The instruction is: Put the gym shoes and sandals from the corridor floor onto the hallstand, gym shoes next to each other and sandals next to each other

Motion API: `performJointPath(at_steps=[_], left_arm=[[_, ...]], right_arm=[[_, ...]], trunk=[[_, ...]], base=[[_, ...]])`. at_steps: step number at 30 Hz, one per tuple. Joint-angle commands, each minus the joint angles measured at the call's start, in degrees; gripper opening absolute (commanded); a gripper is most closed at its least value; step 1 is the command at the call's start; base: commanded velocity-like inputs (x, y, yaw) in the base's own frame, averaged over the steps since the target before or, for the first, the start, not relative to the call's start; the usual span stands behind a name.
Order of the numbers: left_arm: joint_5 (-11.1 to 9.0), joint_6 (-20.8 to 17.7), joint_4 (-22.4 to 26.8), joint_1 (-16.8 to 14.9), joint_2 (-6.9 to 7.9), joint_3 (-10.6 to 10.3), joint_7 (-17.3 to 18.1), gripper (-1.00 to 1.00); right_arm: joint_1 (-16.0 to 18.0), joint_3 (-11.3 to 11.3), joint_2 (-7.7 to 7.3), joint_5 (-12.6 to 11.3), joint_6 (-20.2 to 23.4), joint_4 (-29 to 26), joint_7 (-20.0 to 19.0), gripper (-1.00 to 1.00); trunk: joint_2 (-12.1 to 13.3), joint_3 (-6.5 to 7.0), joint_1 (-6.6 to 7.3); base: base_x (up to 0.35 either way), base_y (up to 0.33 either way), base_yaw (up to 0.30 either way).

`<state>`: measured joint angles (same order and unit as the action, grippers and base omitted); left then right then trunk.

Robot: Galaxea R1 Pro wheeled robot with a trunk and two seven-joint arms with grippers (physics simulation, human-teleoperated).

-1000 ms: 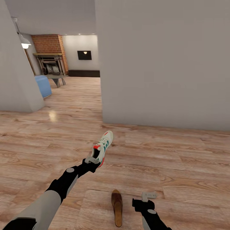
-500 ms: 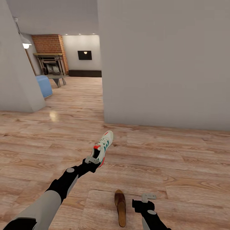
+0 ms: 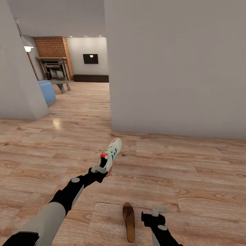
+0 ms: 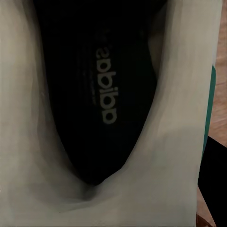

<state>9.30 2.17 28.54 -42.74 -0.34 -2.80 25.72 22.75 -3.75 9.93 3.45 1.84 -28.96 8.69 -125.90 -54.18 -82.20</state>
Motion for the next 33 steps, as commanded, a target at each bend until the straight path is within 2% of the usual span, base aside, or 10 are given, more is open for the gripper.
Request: performJointPath(at_steps=[1,9,19,24,33], left_arm=[[0.5,0.2,0.1,-0.2,-0.07,0.1,0.1,-1.0],[0.5,-0.6,0.1,-1.8,-0.41,0.2,0.3,-1.0],[0.5,-6.0,0.1,-4.7,-2.02,-0.1,0.7,-1.0],[0.6,-6.4,0.2,-5.1,-2.61,-0.2,0.7,-1.0],[0.6,-6.5,0.1,-4.4,-2.78,-0.2,0.9,-1.0]], right_arm=[[0.0,-0.3,0.07,0.4,0.2,0.3,0.0,1.0],[0.0,-0.2,0.07,0.3,0.1,3.0,0.0,1.0],[0.0,-0.3,0.07,0.3,0.4,3.0,0.1,1.0],[0.0,-0.3,0.07,0.2,0.6,2.7,0.1,1.0],[0.0,-0.5,0.07,0.2,0.6,2.3,0.0,1.0]], trunk=[[-0.4,-0.28,-0.21],[-3.6,-2.24,-1.97],[-7.7,-4.8,-4.17],[-9.7,-6.07,-5.27],[-13.3,-8.23,-7.24]], base=[[0.0,0.0,0.059],[0.0,0.0,0.114],[0.0,0.0,0.146],[0.0,0.0,0.174],[0.0,0.0,0.223]])
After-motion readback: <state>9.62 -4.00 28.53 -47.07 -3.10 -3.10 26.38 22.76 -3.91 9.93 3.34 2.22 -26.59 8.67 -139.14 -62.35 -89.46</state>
